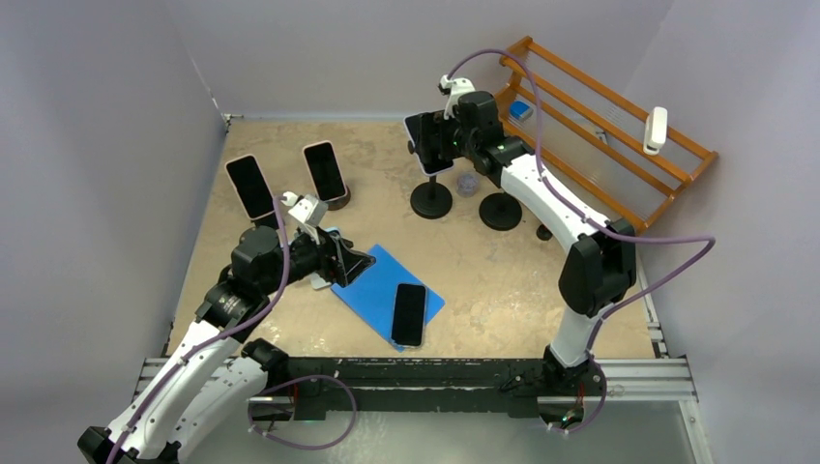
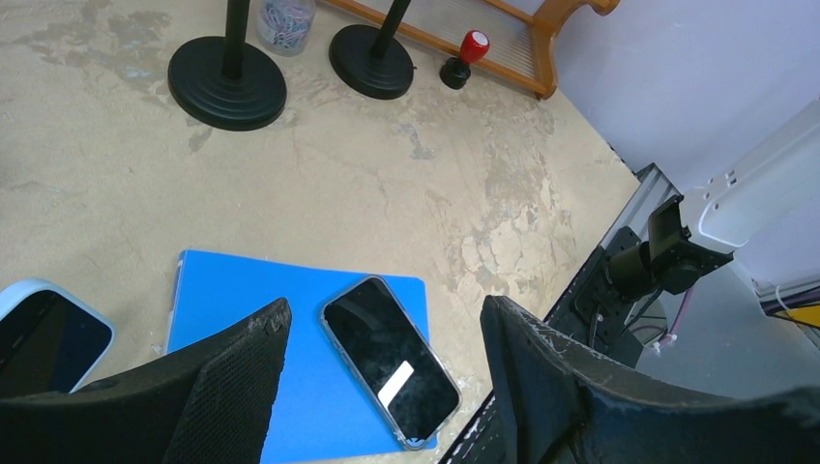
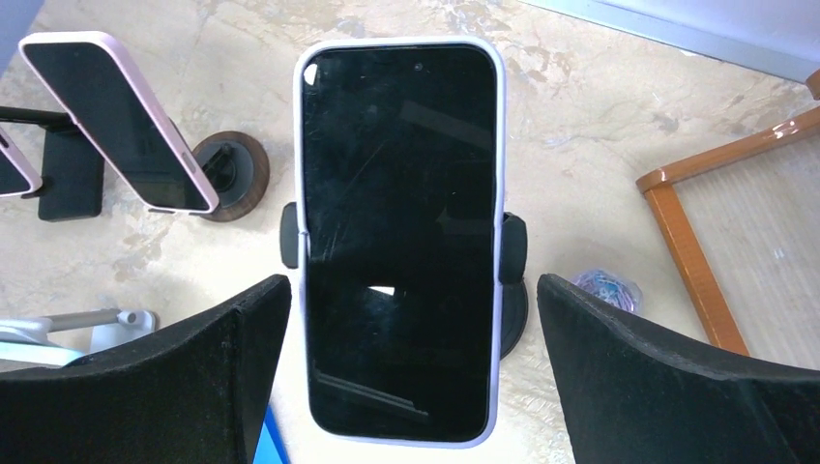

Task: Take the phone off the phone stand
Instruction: Move the phone stand with the phone to the center of the board.

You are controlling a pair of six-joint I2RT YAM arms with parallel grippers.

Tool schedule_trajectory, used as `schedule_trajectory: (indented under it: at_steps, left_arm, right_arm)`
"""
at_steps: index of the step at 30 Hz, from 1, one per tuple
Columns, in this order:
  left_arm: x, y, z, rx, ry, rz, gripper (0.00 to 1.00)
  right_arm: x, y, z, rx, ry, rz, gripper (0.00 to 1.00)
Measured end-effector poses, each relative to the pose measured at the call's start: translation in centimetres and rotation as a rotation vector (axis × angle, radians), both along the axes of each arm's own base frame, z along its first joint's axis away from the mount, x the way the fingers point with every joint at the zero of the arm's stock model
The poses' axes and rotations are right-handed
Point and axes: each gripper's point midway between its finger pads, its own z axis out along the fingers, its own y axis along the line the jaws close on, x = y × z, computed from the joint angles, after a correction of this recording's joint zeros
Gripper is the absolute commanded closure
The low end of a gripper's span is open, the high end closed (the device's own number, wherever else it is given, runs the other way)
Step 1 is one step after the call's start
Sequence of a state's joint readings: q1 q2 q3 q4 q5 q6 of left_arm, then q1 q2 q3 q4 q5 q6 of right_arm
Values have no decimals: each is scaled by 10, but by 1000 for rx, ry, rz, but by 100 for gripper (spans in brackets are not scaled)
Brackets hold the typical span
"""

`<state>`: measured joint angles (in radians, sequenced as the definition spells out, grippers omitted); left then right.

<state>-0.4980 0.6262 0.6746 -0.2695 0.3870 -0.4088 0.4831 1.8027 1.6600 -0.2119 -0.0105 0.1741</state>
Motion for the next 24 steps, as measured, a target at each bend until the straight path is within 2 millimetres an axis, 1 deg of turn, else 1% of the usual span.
schedule_trajectory:
  at_steps: [3,6,9,11,18,24]
  left_arm:
    - [0,0,0,0,0,0,30]
    - [0,0,0,0,0,-2,30]
    - [0,0,0,-1,0,-3,30]
    - [0,0,0,-1,0,-3,30]
    - [0,0,0,-1,0,-3,30]
    - [0,0,0,-1,0,-3,30]
  right_arm:
    - [-4,2,4,4,-12,4,1]
    - [-8,-1,8,2,-22,-6,1]
    - [-10,-2,15,8,-35,-6,1]
    - [-10,-2,15,8,-37,-6,1]
    - [-10,-1,12,-8,-36,2,1]
    - [-9,2,-3,-34,-15,12,1]
